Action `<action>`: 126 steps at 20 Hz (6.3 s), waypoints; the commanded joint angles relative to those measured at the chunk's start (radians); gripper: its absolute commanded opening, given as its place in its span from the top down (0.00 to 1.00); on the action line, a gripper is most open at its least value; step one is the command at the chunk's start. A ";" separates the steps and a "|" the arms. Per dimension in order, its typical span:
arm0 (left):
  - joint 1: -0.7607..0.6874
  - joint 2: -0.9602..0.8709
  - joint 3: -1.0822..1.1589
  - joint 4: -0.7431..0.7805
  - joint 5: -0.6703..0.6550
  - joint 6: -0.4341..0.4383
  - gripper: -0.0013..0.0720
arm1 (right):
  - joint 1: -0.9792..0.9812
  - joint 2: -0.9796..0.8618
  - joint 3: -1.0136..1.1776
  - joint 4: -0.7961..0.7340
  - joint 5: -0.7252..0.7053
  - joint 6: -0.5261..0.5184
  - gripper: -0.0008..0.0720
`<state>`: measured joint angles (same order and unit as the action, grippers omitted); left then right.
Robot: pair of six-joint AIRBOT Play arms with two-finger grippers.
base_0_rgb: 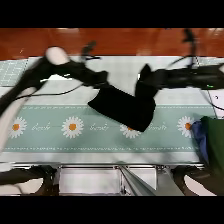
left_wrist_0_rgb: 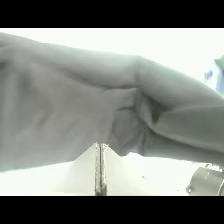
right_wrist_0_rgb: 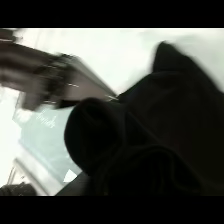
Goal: Fold the shirts.
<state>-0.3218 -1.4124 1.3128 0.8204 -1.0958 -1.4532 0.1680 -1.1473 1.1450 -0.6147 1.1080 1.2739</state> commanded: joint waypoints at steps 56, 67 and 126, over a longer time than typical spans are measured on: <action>0.378 0.720 -0.791 -0.063 0.178 0.027 0.96 | -0.158 -0.391 0.931 -0.336 0.380 0.241 0.95; 0.380 0.721 -0.657 -0.073 0.217 0.031 0.96 | -0.954 -0.232 0.929 -0.270 0.638 0.289 0.95; 0.125 0.185 -0.297 0.725 0.174 -0.433 0.96 | -0.086 -0.226 -0.031 -0.940 -0.231 0.435 0.95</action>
<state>-0.2020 -1.2263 1.0183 1.5421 -0.9157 -1.8828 0.0826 -1.3689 1.1152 -1.5555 0.8871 1.7069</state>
